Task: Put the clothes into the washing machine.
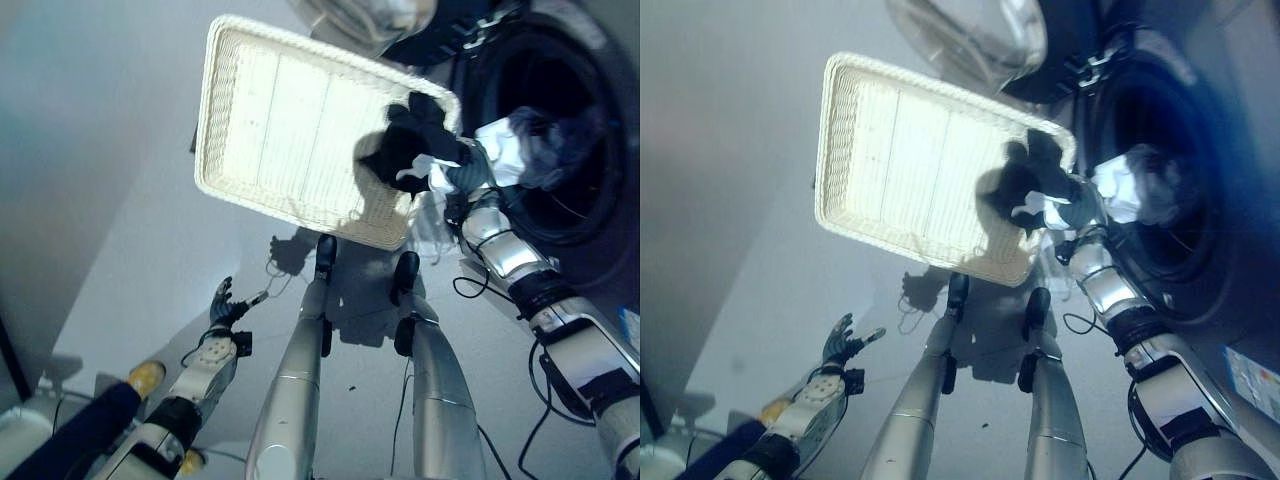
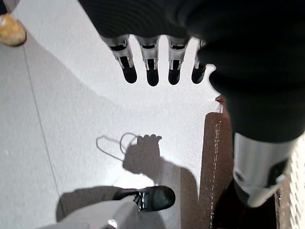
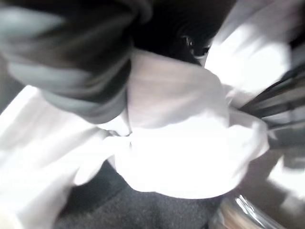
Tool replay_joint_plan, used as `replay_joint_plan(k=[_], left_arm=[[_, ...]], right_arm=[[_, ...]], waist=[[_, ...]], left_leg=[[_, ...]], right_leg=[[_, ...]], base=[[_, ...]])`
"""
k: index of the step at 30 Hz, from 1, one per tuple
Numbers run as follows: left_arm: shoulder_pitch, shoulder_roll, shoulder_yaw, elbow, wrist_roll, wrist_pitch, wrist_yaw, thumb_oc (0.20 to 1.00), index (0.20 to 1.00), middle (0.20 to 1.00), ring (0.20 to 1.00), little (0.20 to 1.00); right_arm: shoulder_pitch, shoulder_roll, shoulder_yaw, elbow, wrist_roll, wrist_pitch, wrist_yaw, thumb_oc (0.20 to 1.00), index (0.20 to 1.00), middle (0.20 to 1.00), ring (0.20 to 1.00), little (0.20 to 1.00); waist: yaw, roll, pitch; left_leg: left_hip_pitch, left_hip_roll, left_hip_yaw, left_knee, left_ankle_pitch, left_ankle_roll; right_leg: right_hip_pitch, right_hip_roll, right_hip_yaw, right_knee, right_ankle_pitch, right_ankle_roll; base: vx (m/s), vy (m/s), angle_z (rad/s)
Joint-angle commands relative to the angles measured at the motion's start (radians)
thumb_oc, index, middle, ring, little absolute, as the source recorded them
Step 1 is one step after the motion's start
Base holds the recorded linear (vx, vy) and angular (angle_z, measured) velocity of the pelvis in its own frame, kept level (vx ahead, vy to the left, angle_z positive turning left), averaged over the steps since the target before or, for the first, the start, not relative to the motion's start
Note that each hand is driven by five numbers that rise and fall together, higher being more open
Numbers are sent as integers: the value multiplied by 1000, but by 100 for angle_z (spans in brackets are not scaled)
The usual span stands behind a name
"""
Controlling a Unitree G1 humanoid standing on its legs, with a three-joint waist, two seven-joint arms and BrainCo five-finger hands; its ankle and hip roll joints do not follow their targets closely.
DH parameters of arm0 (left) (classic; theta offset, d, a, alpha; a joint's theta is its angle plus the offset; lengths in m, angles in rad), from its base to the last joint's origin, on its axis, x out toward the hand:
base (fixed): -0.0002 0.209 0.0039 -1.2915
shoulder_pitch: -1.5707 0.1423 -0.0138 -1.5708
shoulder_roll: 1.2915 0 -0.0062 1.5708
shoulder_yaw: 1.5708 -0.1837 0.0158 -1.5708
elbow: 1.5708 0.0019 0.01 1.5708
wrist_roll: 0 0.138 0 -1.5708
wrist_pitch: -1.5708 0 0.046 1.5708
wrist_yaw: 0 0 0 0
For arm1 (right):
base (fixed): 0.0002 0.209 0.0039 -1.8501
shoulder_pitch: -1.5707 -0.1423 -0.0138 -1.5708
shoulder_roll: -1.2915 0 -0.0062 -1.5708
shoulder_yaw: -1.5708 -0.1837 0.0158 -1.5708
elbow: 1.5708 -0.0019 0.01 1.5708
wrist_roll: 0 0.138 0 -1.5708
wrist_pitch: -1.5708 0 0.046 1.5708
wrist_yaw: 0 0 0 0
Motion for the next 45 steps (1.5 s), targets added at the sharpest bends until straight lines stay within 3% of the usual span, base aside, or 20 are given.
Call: replay_joint_plan(k=[1, 7, 9, 10, 13, 17, 19, 20, 21, 23, 24, 28, 33, 34, 35, 36, 37, 38, 42, 45], left_arm=[[7, -50, 16, 34, 32, -16, 5, 1000, 1000, 1000, 1000, 1000], [-4, -67, 7, 73, 20, -20, 16, 1000, 1000, 1000, 1000, 1000], [-15, -67, -11, 83, 5, -19, 22, 1000, 1000, 1000, 1000, 1000], [-17, -67, -11, 83, 5, -19, 22, 1000, 1000, 1000, 1000, 1000], [-23, -56, -33, 87, -6, -16, 24, 1000, 1000, 1000, 1000, 1000], [-7, -29, -71, 68, -30, -7, 16, 1000, 1000, 1000, 1000, 1000], [-1, -11, -87, 39, -41, 5, 18, 1000, 1000, 1000, 1000, 1000], [-4, -10, -87, 37, -41, 6, 18, 1000, 1000, 1000, 1000, 1000], [6, 6, -98, 21, -45, 13, 10, 1000, 1000, 1000, 1000, 1000], [11, 21, -113, 0, -56, 21, 9, 1000, 1000, 1000, 1000, 1000], [16, 35, -119, -23, -67, 27, 5, 1000, 1000, 1000, 1000, 1000], [23, 49, -123, -61, -68, 39, 0, 1000, 1000, 1000, 1000, 1000], [32, 60, -137, -98, -71, 53, -1, 1000, 1000, 1000, 1000, 1000], [35, 61, -141, -104, -71, 53, -2, 1000, 1000, 1000, 1000, 1000], [35, 61, -141, -104, -71, 53, -2, 1000, 1000, 1000, 1000, 1000], [40, 61, -147, -110, -75, 55, -7, 1000, 1000, 1000, 1000, 1000], [40, 62, -152, -114, -80, 56, -8, 1000, 1000, 1000, 1000, 1000], [44, 62, -151, -115, -85, 57, -13, 1000, 1000, 1000, 1000, 1000], [57, 56, -141, -119, -84, 66, -28, 1000, 1000, 1000, 1000, 1000], [60, 58, -145, -123, -82, 61, -27, 1000, 1000, 1000, 1000, 1000]], right_arm=[[6, -49, -68, -61, 277, -137, 51, 200, 200, 200, 200, 200], [-7, -39, -230, 12, 682, -190, 80, 200, 200, 200, 200, 200], [-38, -55, -291, 79, 894, -210, 80, 200, 200, 200, 200, 200], [-41, -57, -291, 82, 896, -210, 83, 200, 200, 200, 200, 200], [-85, -100, -338, 169, 1127, -259, 36, 200, 200, 200, 200, 200], [-139, -180, -357, 246, 1261, -343, -58, 200, 200, 200, 200, 200], [-161, -214, -369, 272, 1343, -409, -73, 200, 200, 200, 200, 200], [-164, -215, -369, 273, 1346, -409, -71, 200, 200, 200, 200, 200], [-183, -244, -379, 299, 1421, -487, -95, 200, 200, 200, 200, 200], [-187, -264, -387, 322, 1443, -492, -97, 200, 200, 200, 200, 200], [-187, -275, -383, 322, 1453, -454, -100, 200, 200, 200, 200, 200], [-202, -269, -379, 290, 1499, -466, -82, 200, 200, 200, 200, 200], [-208, -227, -412, 191, 1499, -662, -55, 200, 200, 200, 200, 200], [-214, -227, -422, 168, 1499, -747, -17, 200, 200, 200, 200, 200], [-212, -224, -421, 163, 1499, -753, -16, 200, 200, 200, 200, 200], [-225, -228, -436, 138, 1499, -834, 51, 200, 200, 200, 200, 200], [-235, -218, -449, 106, 1499, -893, 101, 545, 545, 545, 545, 545], [-239, -214, -457, 90, 1499, -916, 105, 1000, 1000, 1000, 1000, 1000], [-238, -225, -460, 94, 1499, -982, 12, 1000, 1000, 1000, 1000, 1000], [-214, -242, -469, 120, 1499, -973, -86, 1000, 1000, 1000, 1000, 1000]], waist=[[-11, 35, 3], [-29, 45, 3], [-28, 57, 3], [-27, 57, 3], [-19, 72, 3], [-9, 88, 3], [-3, 97, 3], [-2, 98, 3], [3, 102, 3], [4, 110, 3], [6, 118, 3], [10, 137, 3], [12, 173, 3], [11, 182, 3], [11, 182, 3], [9, 190, 3], [9, 198, 3], [8, 202, 3], [6, 208, 3], [1, 205, 3]], left_leg=[[14, -36, 34, 57, -100, -1], [54, -29, 63, 50, -101, -1], [61, -29, 66, 52, -103, -2], [58, -28, 66, 51, -101, -2], [57, -29, 59, 59, -103, -1], [58, -39, 47, 92, -120, -4], [42, -43, 40, 113, -126, -4], [34, -42, 40, 113, -118, -3], [29, -44, 37, 129, -130, -5], [17, -47, 32, 145, -133, -4], [7, -50, 30, 153, -131, -3], [-20, -49, 34, 163, -120, -2], [-21, -43, 54, 166, -124, -6], [-25, -41, 56, 169, -118, -7], [-26, -41, 56, 170, -119, -7], [-15, -47, 56, 174, -131, -9], [-17, -47, 57, 175, -125, -10], [-15, -47, 59, 178, -127, -12], [-8, -44, 74, 184, -140, -14], [-13, -40, 80, 186, -137, -15]], right_leg=[[31, 42, -38, -72, 48, 53], [60, 48, -26, -65, 44, 47], [67, 51, -24, -49, 30, 41], [65, 51, -24, -51, 33, 41], [67, 54, -28, -21, 11, 31], [72, 48, -42, 15, -23, 19], [61, 47, -49, 37, -35, 15], [54, 48, -51, 35, -25, 13], [53, 46, -54, 56, -47, 11], [42, 47, -54, 78, -56, 7], [34, 50, -53, 91, -63, 3], [6, 52, -51, 116, -70, -4], [-4, 47, -47, 164, -117, -8], [-11, 47, -46, 171, -116, -10], [-12, 46, -46, 173, -116, -10], [-3, 43, -42, 180, -133, -10], [-6, 42, -44, 177, -126, -10], [-5, 37, -46, 177, -126, -10], [-2, 27, -46, 185, -139, -5], [-6, 28, -45, 189, -139, -7]], base=[[13, 20, -23], [30, 7, -18], [19, -13, -1], [54, -46, -2], [72, -87, -6], [88, -100, 0], [71, -95, 4], [92, -102, 6], [82, -97, 6], [99, -95, 8], [32, -45, 9], [33, -19, 2], [19, -7, 0], [0, 0, 0], [0, 0, 0], [22, 33, -5], [34, 63, -7], [34, 84, -8], [21, 67, -6], [-6, 5, -7]])
